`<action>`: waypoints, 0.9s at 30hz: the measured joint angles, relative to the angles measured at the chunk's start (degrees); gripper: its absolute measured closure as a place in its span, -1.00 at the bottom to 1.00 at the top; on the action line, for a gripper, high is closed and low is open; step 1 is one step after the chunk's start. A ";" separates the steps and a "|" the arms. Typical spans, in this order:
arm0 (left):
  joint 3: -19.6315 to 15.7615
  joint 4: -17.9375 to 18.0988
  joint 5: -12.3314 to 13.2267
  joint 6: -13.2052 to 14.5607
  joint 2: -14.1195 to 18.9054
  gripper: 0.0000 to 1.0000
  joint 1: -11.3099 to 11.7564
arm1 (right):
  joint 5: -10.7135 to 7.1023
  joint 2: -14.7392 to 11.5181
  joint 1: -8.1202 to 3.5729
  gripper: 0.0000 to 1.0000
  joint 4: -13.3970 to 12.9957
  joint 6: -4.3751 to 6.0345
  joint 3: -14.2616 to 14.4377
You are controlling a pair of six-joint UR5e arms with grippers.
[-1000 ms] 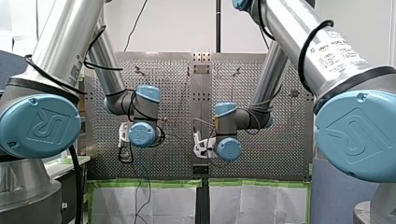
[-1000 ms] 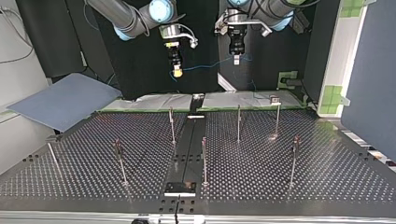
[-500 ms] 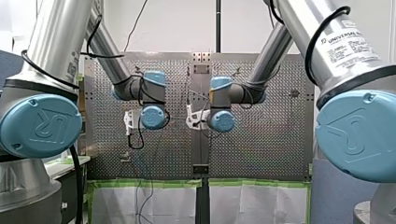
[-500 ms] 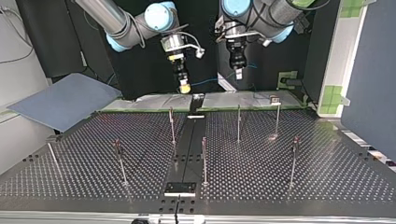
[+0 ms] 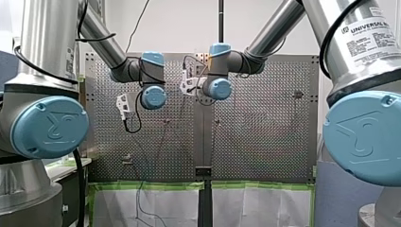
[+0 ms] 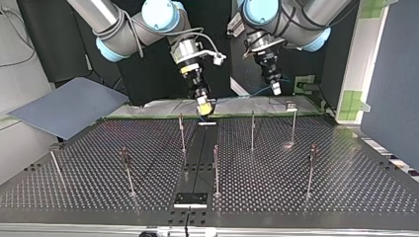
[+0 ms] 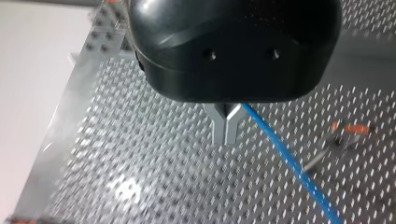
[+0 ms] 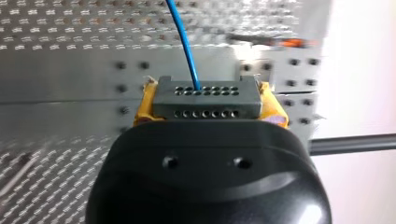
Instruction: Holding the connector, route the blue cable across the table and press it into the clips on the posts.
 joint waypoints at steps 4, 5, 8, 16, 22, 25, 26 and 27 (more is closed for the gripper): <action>0.01 -1.94 0.01 0.05 1.95 1.00 1.92 | -0.32 -1.42 0.42 1.00 1.92 0.47 -1.94; 0.01 -2.61 0.45 0.05 2.58 1.00 2.57 | -0.47 -1.42 0.55 1.00 2.37 0.55 -2.39; 0.17 -4.25 1.87 -0.07 4.23 1.00 4.22 | -0.90 -0.71 1.08 1.00 3.86 0.66 -3.87; 2.42 -8.36 5.90 -1.27 8.34 1.00 7.94 | -1.34 1.34 2.02 1.00 7.95 0.59 -7.95; 4.02 -10.77 8.84 -0.72 11.09 1.00 8.90 | -1.64 3.77 3.86 1.00 11.01 0.61 -11.01; 4.48 -11.12 9.73 -0.35 11.51 1.00 9.26 | -1.58 4.51 4.65 1.00 12.59 0.74 -12.59; 4.61 -11.16 9.91 -0.29 11.58 1.00 9.42 | -1.56 4.64 4.86 1.00 13.07 0.75 -13.07; 4.70 -11.21 9.98 -0.26 11.59 1.00 9.59 | -1.53 4.75 5.09 1.00 13.71 0.79 -13.70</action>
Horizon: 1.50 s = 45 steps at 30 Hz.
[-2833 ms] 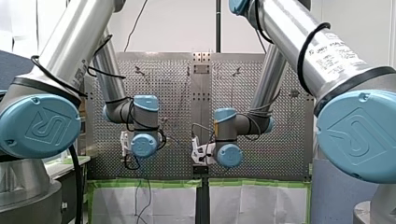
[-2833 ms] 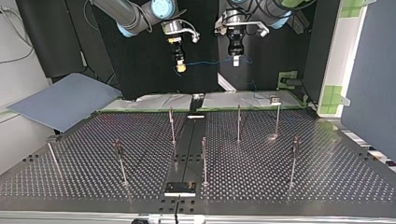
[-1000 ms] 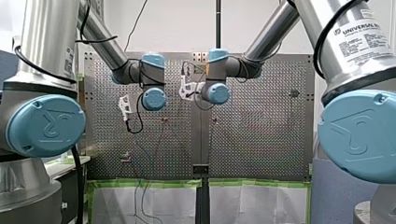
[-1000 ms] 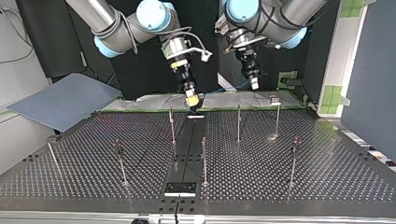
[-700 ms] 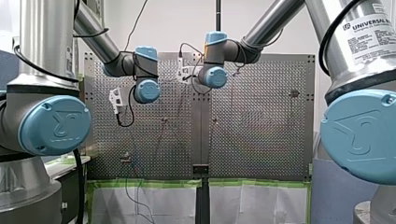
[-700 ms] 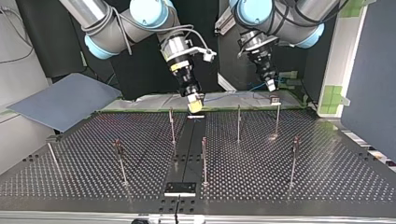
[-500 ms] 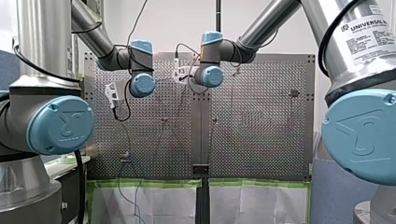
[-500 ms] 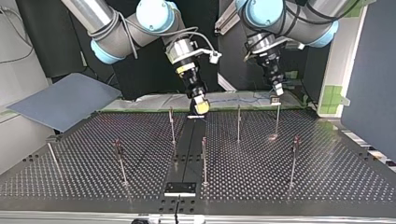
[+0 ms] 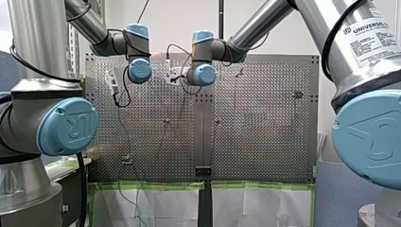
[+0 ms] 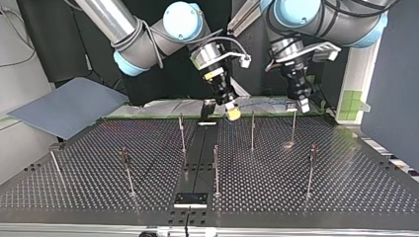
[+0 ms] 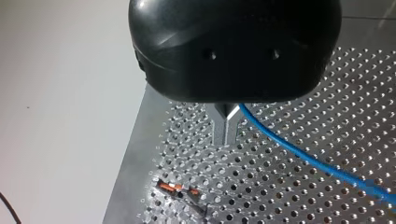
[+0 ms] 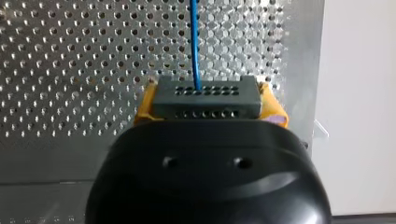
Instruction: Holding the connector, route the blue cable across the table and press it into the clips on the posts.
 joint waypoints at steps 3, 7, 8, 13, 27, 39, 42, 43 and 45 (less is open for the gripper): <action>0.16 -0.24 0.07 0.14 -0.04 1.00 0.74 | 0.04 0.15 0.35 1.00 1.50 0.37 -1.50; 0.29 -0.77 0.31 0.95 -0.19 1.00 2.14 | 0.04 0.25 0.49 1.00 3.37 1.19 -3.37; 0.31 -0.83 0.63 1.13 -0.22 1.00 2.67 | 0.04 0.28 0.51 1.00 3.79 1.31 -3.78; 1.17 -0.52 2.64 1.18 -0.21 1.00 4.95 | 0.02 0.39 0.53 1.00 6.41 2.08 -6.41; 5.63 -1.16 9.57 0.77 -2.10 1.00 10.82 | -0.43 4.48 0.66 1.00 13.51 2.46 -11.40; 6.03 -0.09 13.01 1.03 -4.55 1.00 12.73 | -1.00 5.92 0.47 1.00 16.31 3.32 -17.30; 6.04 0.01 13.23 0.96 -4.37 1.00 13.13 | -1.30 6.67 0.47 1.00 17.04 3.33 -18.44; 6.05 0.03 13.28 0.95 -4.28 1.00 13.26 | -1.35 6.93 0.43 1.00 17.29 3.33 -18.73; 6.11 0.05 13.41 0.92 -3.98 1.00 13.55 | -1.52 7.53 0.36 1.00 17.73 3.36 -19.26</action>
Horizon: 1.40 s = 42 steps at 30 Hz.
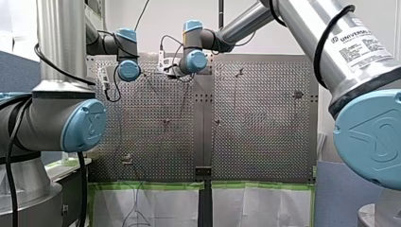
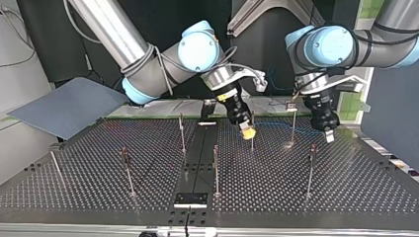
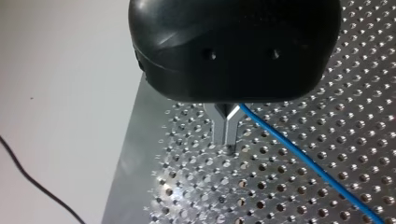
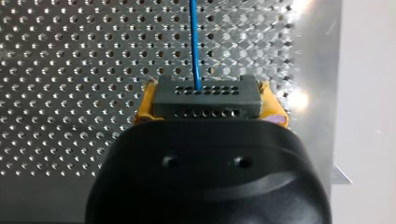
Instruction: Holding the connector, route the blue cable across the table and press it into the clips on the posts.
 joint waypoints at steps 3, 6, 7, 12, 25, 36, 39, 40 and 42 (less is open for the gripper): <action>0.30 -0.03 0.57 -0.03 0.62 1.00 0.40 | -0.32 0.57 -0.06 1.00 0.24 0.17 -0.49; 0.65 -0.04 1.35 -0.05 0.87 1.00 0.75 | -0.51 0.80 0.05 1.00 0.51 0.36 -0.99; 0.70 -0.04 1.52 -0.05 0.91 1.00 0.87 | -0.53 0.83 0.12 1.00 0.66 0.35 -1.13; 0.80 -0.05 1.96 -0.07 1.09 1.00 1.59 | -0.56 0.86 0.44 1.00 1.05 -0.12 -1.83; 1.05 -0.34 3.67 -1.45 1.07 1.00 3.47 | -0.74 0.74 1.21 1.00 2.38 0.27 -6.95; 1.22 0.65 7.42 -2.66 -0.10 1.00 5.46 | 0.11 0.95 1.95 1.00 3.35 0.60 -7.38; 1.46 0.98 8.04 -3.02 -0.63 1.00 5.84 | 0.35 0.96 1.90 1.00 3.50 0.64 -7.40; 1.58 1.05 8.26 -3.24 -0.77 1.00 5.94 | 0.39 0.97 1.84 1.00 3.51 0.65 -7.41; 1.89 1.27 8.80 -3.75 -1.02 1.00 6.18 | 0.44 0.99 1.70 1.00 3.53 0.66 -7.41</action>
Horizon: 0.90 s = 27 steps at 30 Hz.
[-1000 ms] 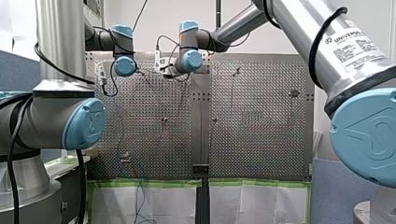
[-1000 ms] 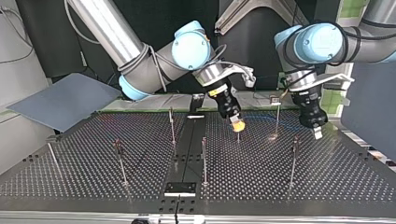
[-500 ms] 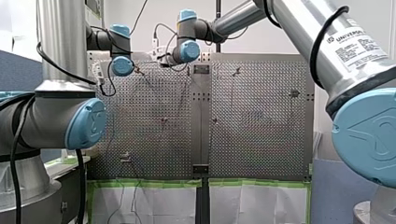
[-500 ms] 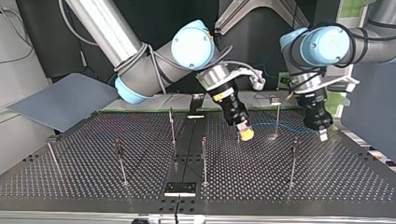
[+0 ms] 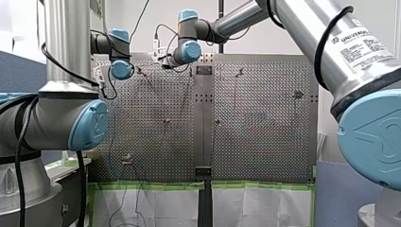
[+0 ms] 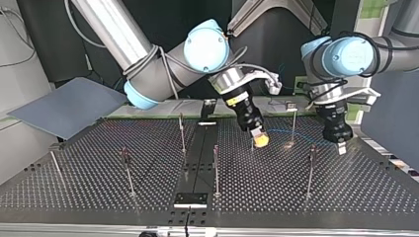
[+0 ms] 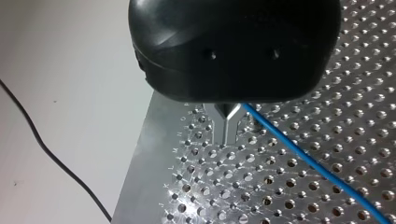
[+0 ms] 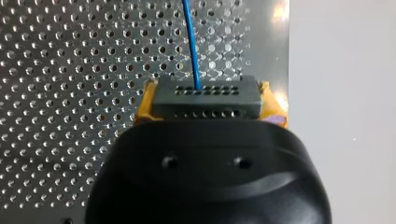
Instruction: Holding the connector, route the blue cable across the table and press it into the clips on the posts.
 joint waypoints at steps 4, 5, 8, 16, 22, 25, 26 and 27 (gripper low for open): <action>0.52 0.69 1.14 -0.74 -0.39 1.00 0.53 | 0.03 0.08 -0.29 1.00 0.02 0.09 -0.01; 0.74 0.90 1.57 -1.09 -0.70 1.00 0.70 | 0.04 0.09 -0.35 1.00 0.02 0.12 -0.01; 1.28 1.25 2.47 -1.74 -1.80 1.00 0.94 | 0.04 0.26 -0.54 1.00 0.03 0.17 -0.01; 1.72 1.74 3.01 -2.20 -3.55 1.00 1.37 | 0.07 0.54 -0.89 1.00 0.02 0.19 0.00; 2.25 3.20 4.41 -3.27 -4.51 1.00 2.02 | 0.07 0.62 -1.10 1.00 0.00 0.19 0.02; 2.88 4.46 5.79 -4.45 -4.96 1.00 2.56 | 0.03 0.67 -1.20 1.00 -0.04 0.19 0.02; 3.19 5.01 6.38 -4.98 -5.06 1.00 2.78 | 0.01 0.68 -1.25 1.00 -0.07 0.17 0.02; 3.46 5.41 6.80 -5.39 -5.19 1.00 2.93 | -0.03 0.69 -1.34 1.00 -0.14 0.13 0.02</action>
